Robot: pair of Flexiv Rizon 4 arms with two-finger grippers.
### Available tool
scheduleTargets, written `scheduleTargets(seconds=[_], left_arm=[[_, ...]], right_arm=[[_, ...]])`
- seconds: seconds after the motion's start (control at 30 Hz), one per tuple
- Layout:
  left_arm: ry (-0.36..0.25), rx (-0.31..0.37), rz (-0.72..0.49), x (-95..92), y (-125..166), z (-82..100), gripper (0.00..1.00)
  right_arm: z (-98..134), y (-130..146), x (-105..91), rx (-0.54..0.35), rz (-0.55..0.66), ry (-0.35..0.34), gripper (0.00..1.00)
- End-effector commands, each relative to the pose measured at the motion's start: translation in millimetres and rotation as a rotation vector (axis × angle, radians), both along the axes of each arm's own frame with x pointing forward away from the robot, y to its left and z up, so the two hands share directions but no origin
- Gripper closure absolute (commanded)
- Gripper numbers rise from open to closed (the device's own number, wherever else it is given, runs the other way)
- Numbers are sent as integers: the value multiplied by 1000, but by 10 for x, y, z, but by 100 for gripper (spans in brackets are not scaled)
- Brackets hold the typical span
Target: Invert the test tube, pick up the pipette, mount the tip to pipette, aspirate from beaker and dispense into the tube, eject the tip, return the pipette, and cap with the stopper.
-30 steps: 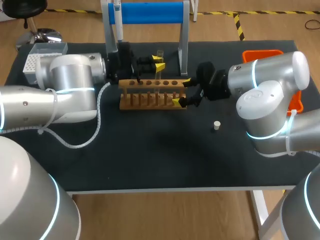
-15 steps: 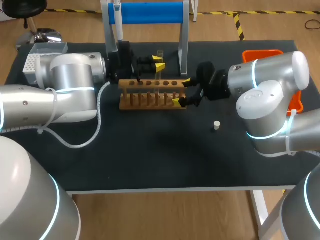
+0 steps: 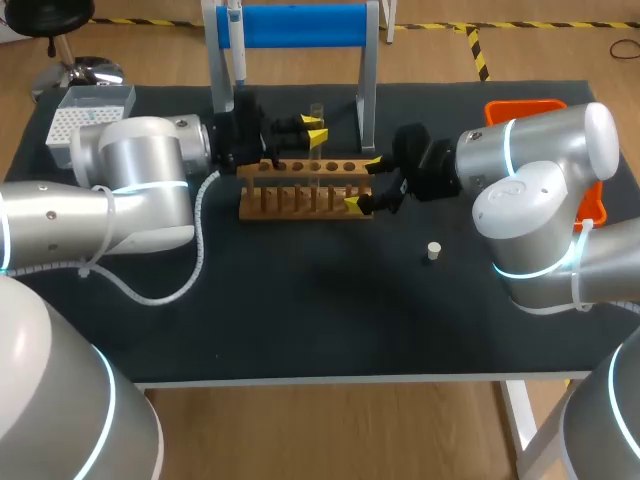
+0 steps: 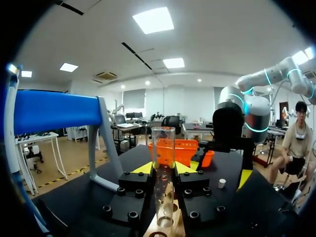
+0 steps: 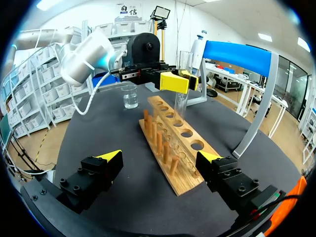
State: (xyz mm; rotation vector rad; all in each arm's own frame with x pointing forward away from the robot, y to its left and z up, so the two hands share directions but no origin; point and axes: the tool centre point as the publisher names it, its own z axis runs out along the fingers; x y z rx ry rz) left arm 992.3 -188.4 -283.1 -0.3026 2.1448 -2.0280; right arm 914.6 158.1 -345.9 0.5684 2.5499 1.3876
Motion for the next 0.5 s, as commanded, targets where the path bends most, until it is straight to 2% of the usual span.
scheduleTargets(seconds=[0.03,0.33,0.37,0.4,0.5], left_arm=[[-3,-14,8,7,14,-42,100],[3,-16,18,9,21,-63,100],[7,-13,21,9,21,-64,55],[12,-10,24,10,22,-67,0],[15,-4,28,10,25,-67,0]], right_arm=[[-2,-11,-1,2,2,0,0],[-2,-11,-1,2,2,0,0],[-2,-11,-1,2,2,0,0],[-2,-11,-1,2,2,0,0],[-2,-11,-1,2,2,0,0]])
